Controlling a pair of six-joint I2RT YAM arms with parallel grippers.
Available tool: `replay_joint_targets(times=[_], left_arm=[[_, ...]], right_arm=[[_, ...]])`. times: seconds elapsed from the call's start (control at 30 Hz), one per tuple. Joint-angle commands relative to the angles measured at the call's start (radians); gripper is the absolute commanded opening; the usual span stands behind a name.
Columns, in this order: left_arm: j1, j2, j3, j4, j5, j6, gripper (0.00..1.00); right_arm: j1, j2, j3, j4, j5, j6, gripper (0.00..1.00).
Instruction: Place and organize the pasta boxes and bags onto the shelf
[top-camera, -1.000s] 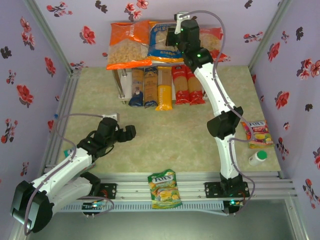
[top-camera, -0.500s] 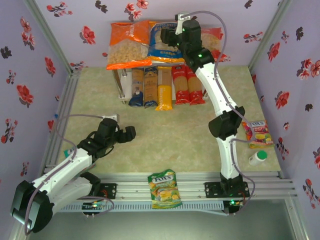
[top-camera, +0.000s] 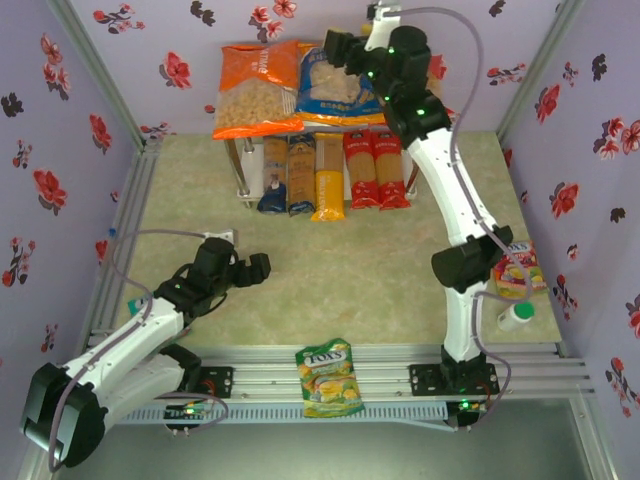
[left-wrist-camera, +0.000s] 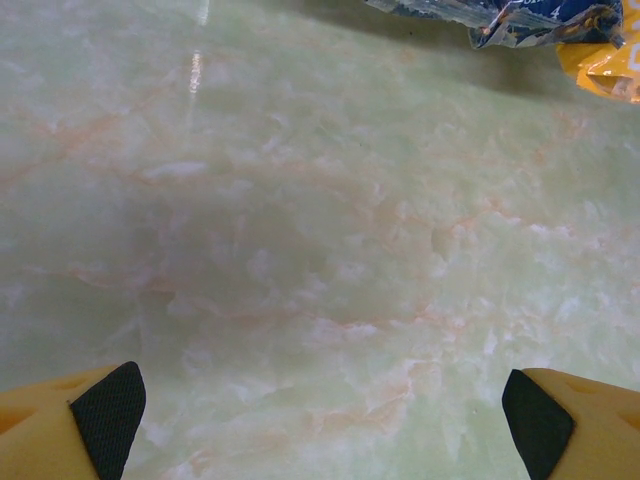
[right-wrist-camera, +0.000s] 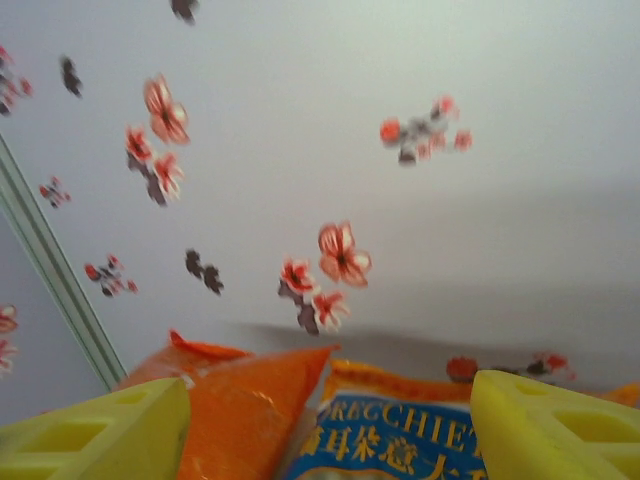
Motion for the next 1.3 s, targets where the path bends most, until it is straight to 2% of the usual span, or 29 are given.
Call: replay_joint_targets(times=[0.0,0.07,0.23,0.4,0.53,0.63,0.8,1.0,1.1,1.27], left_arm=[[0.009,-0.025,0.001,-0.022,-0.015,0.026,0.96],[0.008,-0.037,0.001,-0.029,-0.021,0.027,0.96],[0.016,-0.063,0.005,-0.033,-0.034,0.053,0.97],[0.027,-0.088,0.027,-0.05,-0.069,0.077,0.99],[0.039,-0.134,0.024,-0.033,-0.098,0.1,1.0],[0.045,-0.161,0.019,-0.017,-0.124,0.126,1.0],[0.053,-0.175,0.008,-0.008,-0.222,0.16,0.99],[0.066,-0.142,0.053,-0.103,-0.374,0.213,0.99],[0.073,-0.122,0.044,-0.045,-0.457,0.275,0.99],[0.116,-0.104,-0.01,0.144,-0.506,0.371,1.0]], right_arm=[[-0.005,-0.187,-0.055,-0.023,0.098,-0.062,0.76],[-0.005,-0.321,-0.195,-0.044,0.19,-0.088,0.77],[-0.005,-0.692,-0.677,-0.021,0.415,-0.143,0.8],[-0.006,-0.997,-1.068,-0.163,0.581,-0.081,0.81],[-0.006,-1.225,-1.347,-0.313,0.641,0.062,0.84],[-0.006,-1.335,-1.516,-0.424,0.604,0.178,0.84],[-0.006,-1.404,-1.702,-0.503,0.611,0.262,0.88],[-0.017,-1.346,-1.757,-0.447,0.634,0.269,0.99],[-0.025,-1.288,-1.79,-0.378,0.592,0.295,0.99],[-0.035,-1.19,-1.818,-0.282,0.552,0.32,0.99]])
